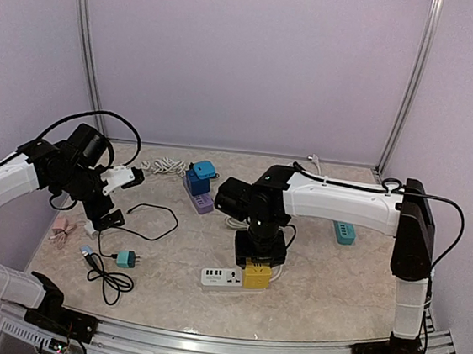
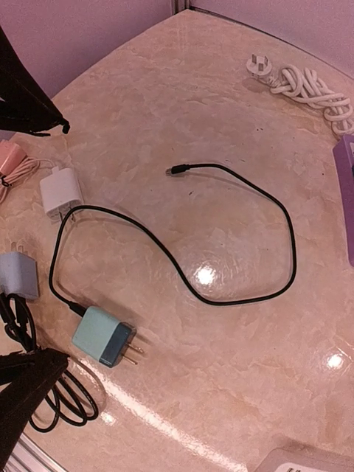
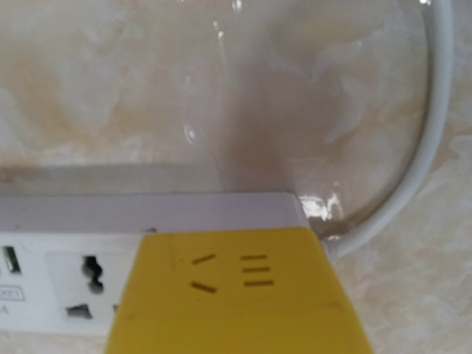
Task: Insert the plug
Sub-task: Insert the plug into the socket, then pick up the plug from the center of the board.
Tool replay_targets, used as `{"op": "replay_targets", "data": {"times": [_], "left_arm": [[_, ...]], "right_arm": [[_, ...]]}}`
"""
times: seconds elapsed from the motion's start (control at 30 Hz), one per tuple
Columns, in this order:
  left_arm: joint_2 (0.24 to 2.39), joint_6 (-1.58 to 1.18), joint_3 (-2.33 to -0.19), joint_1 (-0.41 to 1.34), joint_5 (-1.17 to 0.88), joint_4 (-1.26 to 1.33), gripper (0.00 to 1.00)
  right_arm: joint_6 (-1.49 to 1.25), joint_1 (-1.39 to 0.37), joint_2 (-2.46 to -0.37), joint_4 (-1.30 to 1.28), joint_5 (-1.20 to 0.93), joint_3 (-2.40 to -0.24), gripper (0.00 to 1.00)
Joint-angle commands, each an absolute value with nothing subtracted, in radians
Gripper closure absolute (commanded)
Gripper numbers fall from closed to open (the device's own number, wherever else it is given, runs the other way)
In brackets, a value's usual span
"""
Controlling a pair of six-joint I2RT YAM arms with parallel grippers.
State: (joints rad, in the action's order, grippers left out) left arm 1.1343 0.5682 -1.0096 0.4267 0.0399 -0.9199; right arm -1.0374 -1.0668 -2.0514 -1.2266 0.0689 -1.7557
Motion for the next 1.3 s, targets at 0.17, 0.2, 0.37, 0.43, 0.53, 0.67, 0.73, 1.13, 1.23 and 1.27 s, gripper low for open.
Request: {"op": "replay_targets", "data": {"times": [0.17,0.2,0.37,0.43,0.53,0.67,0.73,1.13,1.23,1.27], "left_arm": [[1.127,0.576,-0.997,0.42,0.025,-0.91,0.01],[1.127,0.577,-0.997,0.421,0.025,-0.91,0.01],[1.13,0.578,-0.999,0.421,0.028,-0.914,0.01],[1.132,0.578,-0.999,0.421,0.03,-0.916,0.01],[1.134,0.581,-1.0,0.416,0.035,-0.92,0.01],[1.134,0.583,-1.007,0.406,0.032,-0.93,0.01],[1.134,0.586,-1.009,0.397,0.028,-0.935,0.01],[1.122,0.629,-0.998,0.173,-0.028,-1.006,0.01],[1.122,0.638,-0.984,0.079,-0.027,-1.036,0.01],[1.123,0.645,-0.976,0.047,-0.025,-1.047,0.01]], "right_arm": [[-1.032,-1.079,-2.135,-1.198,0.09,-1.623,1.0],[-1.034,-1.078,-2.14,-1.182,0.088,-1.596,1.0],[-1.025,-1.079,-2.176,-1.168,0.063,-1.525,1.0],[-1.019,-1.081,-2.179,-1.196,0.076,-1.542,1.0],[-1.021,-1.081,-2.158,-1.235,0.125,-1.602,0.86],[-1.015,-1.086,-2.146,-1.321,0.194,-1.758,0.23],[-1.008,-1.093,-2.138,-1.344,0.223,-1.844,0.06],[-0.924,-1.124,-1.92,-1.242,0.293,-1.91,0.0],[-0.899,-1.125,-1.826,-1.213,0.367,-1.83,0.0],[-0.889,-1.126,-1.792,-1.191,0.389,-1.792,0.0]]}}
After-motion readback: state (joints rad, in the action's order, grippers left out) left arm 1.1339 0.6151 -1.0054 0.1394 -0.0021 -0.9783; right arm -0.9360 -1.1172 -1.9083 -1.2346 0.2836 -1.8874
